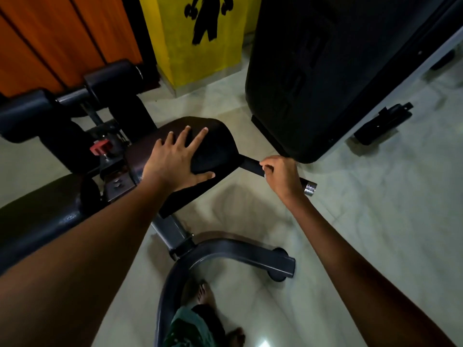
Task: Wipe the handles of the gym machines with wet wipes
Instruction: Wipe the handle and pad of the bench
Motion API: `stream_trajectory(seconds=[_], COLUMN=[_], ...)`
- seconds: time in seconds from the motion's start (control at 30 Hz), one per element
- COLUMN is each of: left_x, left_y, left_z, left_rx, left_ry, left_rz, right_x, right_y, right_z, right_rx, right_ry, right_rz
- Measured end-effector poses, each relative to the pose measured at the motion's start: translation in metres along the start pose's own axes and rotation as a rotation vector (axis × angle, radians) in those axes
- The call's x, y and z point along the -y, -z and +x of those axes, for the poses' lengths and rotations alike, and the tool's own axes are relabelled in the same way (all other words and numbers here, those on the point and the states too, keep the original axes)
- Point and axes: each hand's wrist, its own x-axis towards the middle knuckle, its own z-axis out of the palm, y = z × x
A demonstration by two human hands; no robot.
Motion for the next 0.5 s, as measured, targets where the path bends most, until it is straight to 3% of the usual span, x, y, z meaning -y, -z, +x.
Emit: stream_trajectory(seconds=[0.23, 0.4, 0.5], left_x=[-0.001, 0.000, -0.001], left_y=[0.001, 0.000, 0.001], left_z=[0.000, -0.001, -0.001], left_rx=[-0.016, -0.025, -0.025], left_ry=[-0.011, -0.011, -0.012], left_rz=[0.002, -0.013, -0.021], right_x=[-0.005, 0.019, 0.018], right_y=[0.015, -0.015, -0.016], right_z=[-0.018, 0.010, 0.010], right_rx=[-0.118, 0.024, 0.023], right_ry=[0.030, -0.013, 0.041], right_rz=[-0.007, -0.042, -0.022])
